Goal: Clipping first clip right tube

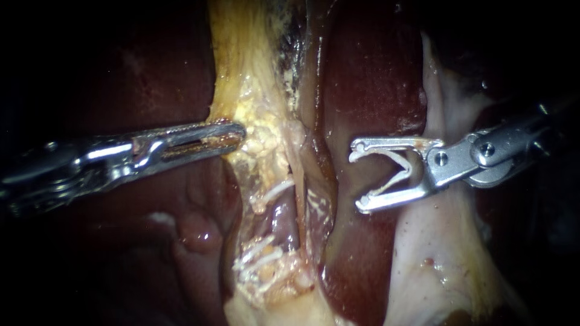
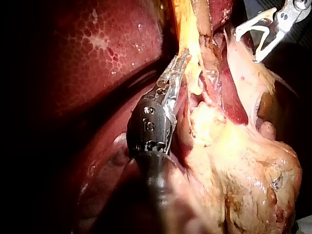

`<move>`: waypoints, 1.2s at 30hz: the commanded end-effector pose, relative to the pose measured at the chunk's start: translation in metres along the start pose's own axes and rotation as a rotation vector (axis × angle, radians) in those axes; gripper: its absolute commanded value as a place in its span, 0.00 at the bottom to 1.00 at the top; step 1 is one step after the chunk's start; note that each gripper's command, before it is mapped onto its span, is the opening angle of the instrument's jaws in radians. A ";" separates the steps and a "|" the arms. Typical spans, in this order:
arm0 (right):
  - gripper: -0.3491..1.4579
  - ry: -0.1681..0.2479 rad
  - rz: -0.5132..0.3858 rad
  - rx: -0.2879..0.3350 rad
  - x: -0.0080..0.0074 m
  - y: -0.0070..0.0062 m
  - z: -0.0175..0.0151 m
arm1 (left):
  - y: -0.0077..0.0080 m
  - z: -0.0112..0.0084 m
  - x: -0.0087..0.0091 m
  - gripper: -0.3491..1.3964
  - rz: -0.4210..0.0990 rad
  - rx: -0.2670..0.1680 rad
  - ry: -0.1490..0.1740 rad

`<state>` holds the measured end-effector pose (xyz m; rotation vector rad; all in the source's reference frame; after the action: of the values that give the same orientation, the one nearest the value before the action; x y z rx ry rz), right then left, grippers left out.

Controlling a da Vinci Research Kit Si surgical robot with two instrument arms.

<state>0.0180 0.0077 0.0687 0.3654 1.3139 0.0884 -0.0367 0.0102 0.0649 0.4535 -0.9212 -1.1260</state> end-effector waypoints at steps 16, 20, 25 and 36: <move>0.52 0.024 0.080 0.097 -0.0045 -0.0023 0.0062 | -0.0010 -0.0068 -0.0043 0.00 -0.024 -0.008 -0.025; 0.52 0.015 0.114 0.115 -0.0060 -0.0023 0.0076 | -0.0026 -0.0087 -0.0055 0.00 -0.017 -0.006 -0.040; 0.52 0.005 0.158 0.121 -0.0077 -0.0022 0.0090 | -0.0040 -0.0096 -0.0061 0.00 -0.013 -0.004 -0.050; 0.51 0.004 0.197 0.164 -0.0093 -0.0024 0.0123 | -0.0040 -0.0097 -0.0061 0.00 -0.013 -0.004 -0.050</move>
<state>0.0273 0.0003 0.0794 0.6391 1.2887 0.1505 -0.0319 0.0129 0.0541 0.4297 -0.9604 -1.1549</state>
